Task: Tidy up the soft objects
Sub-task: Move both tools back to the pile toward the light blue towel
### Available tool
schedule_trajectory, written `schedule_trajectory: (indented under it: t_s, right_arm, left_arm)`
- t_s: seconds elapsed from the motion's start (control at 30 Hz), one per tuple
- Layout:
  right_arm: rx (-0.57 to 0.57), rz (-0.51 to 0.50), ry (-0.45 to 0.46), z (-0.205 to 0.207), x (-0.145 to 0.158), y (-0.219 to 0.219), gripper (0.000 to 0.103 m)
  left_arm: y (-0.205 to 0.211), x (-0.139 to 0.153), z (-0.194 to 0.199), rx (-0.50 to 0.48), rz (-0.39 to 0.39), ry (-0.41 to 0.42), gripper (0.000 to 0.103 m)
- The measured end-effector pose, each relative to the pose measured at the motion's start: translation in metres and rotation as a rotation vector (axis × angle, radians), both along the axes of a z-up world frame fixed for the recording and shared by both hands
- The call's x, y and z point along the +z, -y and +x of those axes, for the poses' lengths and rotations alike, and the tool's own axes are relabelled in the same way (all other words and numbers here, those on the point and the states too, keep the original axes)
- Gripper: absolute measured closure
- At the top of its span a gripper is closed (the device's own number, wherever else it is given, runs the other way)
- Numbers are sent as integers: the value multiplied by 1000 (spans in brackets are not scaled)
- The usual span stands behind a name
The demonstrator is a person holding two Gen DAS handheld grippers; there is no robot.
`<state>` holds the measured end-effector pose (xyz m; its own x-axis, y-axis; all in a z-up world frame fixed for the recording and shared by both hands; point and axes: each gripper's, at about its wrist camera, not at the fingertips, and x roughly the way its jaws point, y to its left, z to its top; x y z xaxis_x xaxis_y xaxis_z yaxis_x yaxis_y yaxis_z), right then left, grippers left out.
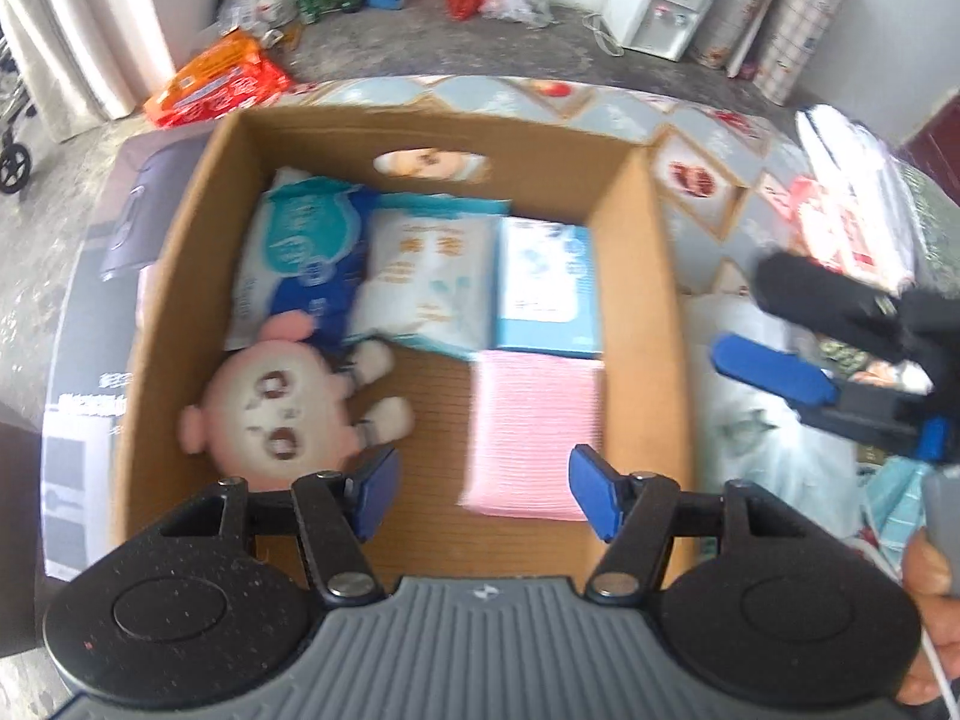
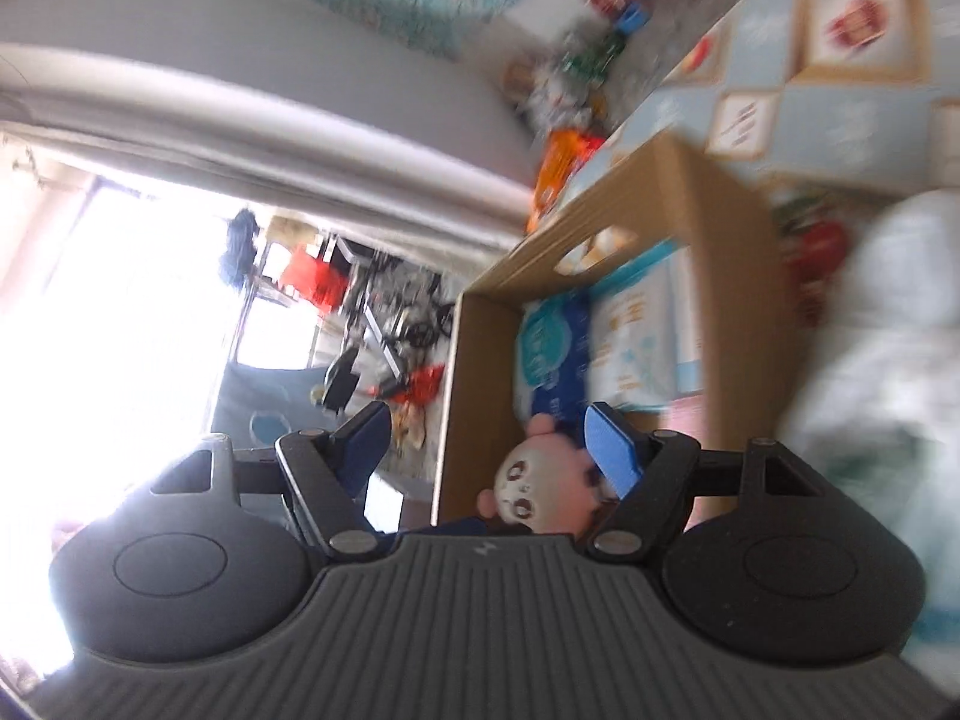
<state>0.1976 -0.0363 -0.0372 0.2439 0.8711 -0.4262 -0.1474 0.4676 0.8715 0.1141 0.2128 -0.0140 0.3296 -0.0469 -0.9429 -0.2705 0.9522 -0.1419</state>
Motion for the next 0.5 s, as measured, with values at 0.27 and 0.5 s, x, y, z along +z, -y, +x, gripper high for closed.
schedule_trajectory:
  t_s: [0.27, 0.5]
  right_arm:
    - [-220, -176, -23, -33, 13, 163, 31]
    - [-293, -555, 21, -57, 9, 277, 30]
  left_arm:
    - [91, 18, 28, -105, -50, 53, 39]
    - [196, 9, 53, -234, -157, 42, 39]
